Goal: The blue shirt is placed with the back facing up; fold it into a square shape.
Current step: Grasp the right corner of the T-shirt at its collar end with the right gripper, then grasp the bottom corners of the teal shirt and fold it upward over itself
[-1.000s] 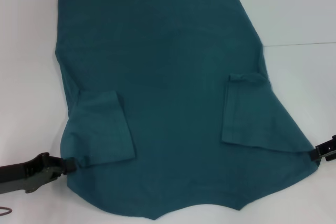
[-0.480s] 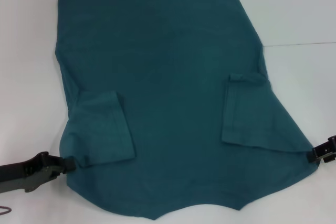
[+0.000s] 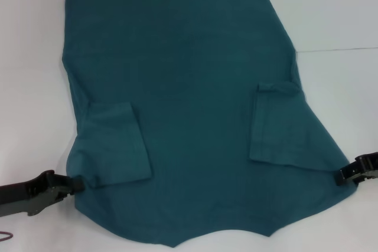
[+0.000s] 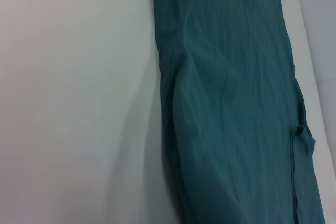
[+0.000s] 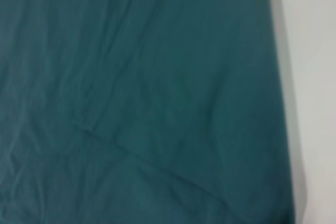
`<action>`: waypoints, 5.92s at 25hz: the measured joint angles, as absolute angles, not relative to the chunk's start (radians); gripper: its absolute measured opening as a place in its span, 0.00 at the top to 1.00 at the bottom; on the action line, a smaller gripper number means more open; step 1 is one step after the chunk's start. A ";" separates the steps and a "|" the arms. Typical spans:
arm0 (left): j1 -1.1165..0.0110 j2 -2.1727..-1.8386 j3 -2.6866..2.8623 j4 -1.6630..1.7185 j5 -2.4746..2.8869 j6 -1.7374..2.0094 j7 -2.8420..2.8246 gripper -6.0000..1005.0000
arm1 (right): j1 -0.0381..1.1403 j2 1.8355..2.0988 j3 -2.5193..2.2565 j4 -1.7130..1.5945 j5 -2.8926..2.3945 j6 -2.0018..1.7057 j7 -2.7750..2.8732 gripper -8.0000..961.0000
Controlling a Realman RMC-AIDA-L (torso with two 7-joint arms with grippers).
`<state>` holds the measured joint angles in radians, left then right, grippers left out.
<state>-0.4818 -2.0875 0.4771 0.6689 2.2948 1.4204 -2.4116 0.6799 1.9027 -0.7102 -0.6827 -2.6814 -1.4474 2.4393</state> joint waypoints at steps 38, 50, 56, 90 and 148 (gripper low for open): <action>-0.481 -2.080 0.485 0.681 2.305 1.468 -2.399 0.97 | 0.716 1.916 -0.700 -0.687 -2.673 -1.504 2.429 0.93; -0.467 -2.076 0.486 0.741 2.403 1.593 -2.398 0.97 | 0.664 1.906 -0.682 -0.778 -2.669 -1.656 2.409 0.96; -0.430 -2.079 0.488 0.798 2.412 1.685 -2.395 0.97 | 0.637 1.904 -0.672 -0.779 -2.669 -1.723 2.384 0.95; -0.556 -2.027 0.410 0.775 2.374 1.722 -2.425 0.97 | 0.565 1.901 -0.455 -0.768 -2.352 -1.752 2.173 0.94; -0.841 -2.014 0.810 0.538 2.333 0.759 -2.528 0.97 | 0.845 2.014 -0.772 -0.438 -2.172 -0.414 2.140 0.92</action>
<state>-0.8405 -2.0138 0.8103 0.5384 2.3331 0.7589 -2.5276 0.8452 2.0137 -0.7720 -0.4384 -2.1716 -0.4139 2.1404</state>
